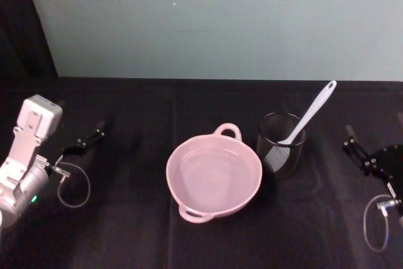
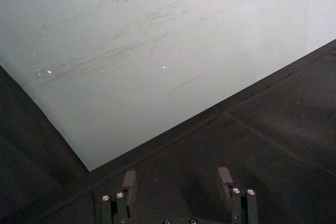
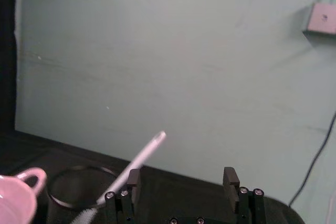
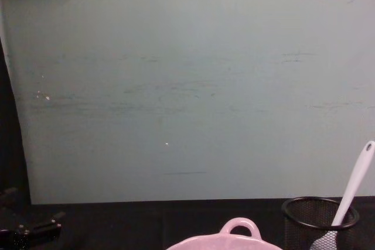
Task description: Use the one hand to pick up the spoon and stir the clear water in the bowl.
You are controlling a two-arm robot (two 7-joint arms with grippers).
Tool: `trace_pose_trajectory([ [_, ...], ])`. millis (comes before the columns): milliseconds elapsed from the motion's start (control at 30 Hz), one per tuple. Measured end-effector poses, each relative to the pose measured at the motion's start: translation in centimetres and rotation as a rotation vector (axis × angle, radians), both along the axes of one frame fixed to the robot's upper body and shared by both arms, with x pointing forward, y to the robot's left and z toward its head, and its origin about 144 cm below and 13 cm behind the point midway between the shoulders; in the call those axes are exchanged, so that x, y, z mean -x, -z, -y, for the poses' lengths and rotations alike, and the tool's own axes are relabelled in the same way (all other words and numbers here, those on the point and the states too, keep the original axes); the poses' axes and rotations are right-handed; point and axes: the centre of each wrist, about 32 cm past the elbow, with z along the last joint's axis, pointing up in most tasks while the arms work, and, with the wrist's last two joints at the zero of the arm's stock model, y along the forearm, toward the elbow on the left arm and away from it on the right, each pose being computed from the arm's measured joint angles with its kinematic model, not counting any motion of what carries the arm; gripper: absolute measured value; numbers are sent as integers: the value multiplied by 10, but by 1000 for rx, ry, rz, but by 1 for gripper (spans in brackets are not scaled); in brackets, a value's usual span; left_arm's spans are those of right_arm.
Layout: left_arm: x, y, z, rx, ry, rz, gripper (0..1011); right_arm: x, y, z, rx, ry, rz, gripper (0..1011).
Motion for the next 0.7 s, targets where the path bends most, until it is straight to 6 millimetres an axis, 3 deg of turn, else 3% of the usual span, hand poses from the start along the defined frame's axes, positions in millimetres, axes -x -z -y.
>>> trace_pose_trajectory([
  [333, 0, 0, 0, 0, 0, 0, 1005, -5, 26, 8, -76, 23, -50, 1003],
  [700, 0, 0, 0, 0, 0, 0, 1006, -10, 37, 7, -144, 16, -91, 1003],
])
